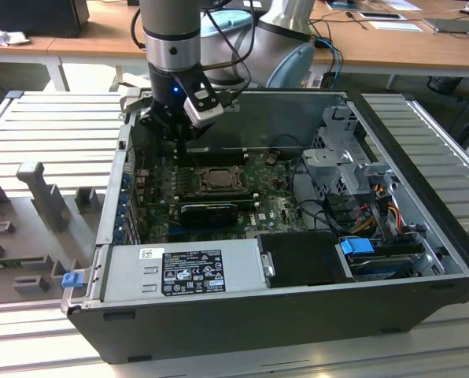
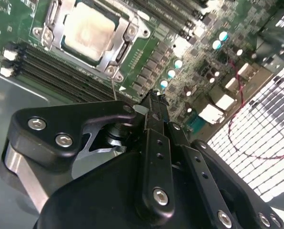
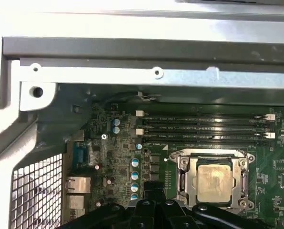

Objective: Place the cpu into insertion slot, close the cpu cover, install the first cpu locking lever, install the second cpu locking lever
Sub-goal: 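Install the first cpu locking lever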

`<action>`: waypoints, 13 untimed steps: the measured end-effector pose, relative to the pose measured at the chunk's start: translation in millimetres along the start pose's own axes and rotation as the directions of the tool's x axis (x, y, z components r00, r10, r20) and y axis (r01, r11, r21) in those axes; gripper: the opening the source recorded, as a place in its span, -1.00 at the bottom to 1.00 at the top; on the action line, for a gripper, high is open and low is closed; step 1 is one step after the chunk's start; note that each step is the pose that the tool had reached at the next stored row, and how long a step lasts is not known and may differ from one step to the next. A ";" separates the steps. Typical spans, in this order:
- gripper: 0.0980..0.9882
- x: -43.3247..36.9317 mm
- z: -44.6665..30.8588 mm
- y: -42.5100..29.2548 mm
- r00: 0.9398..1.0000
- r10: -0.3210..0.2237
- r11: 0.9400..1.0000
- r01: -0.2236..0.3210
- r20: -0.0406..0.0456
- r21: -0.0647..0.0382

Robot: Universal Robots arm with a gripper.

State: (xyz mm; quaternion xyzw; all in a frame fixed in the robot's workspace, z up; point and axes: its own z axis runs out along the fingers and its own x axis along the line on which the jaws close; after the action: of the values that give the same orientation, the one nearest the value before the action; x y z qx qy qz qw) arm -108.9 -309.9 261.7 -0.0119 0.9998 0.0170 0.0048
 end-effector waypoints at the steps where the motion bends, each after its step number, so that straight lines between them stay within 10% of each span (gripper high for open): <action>1: -0.98 0.2 0.7 3.0 1.000 0.000 1.000 0.000 0.000 0.000; 4: -0.98 0.5 3.6 11.4 1.000 0.000 1.000 0.000 0.000 -0.003; 8: -0.98 0.5 5.3 12.3 1.000 0.001 0.999 -0.001 0.001 -0.044; 13: -0.98 -1.7 5.5 12.2 1.000 0.001 0.999 -0.001 0.001 -0.045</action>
State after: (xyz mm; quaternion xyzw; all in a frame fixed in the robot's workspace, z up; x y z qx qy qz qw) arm -107.5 -297.5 256.7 -0.0117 0.9991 0.0394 0.0050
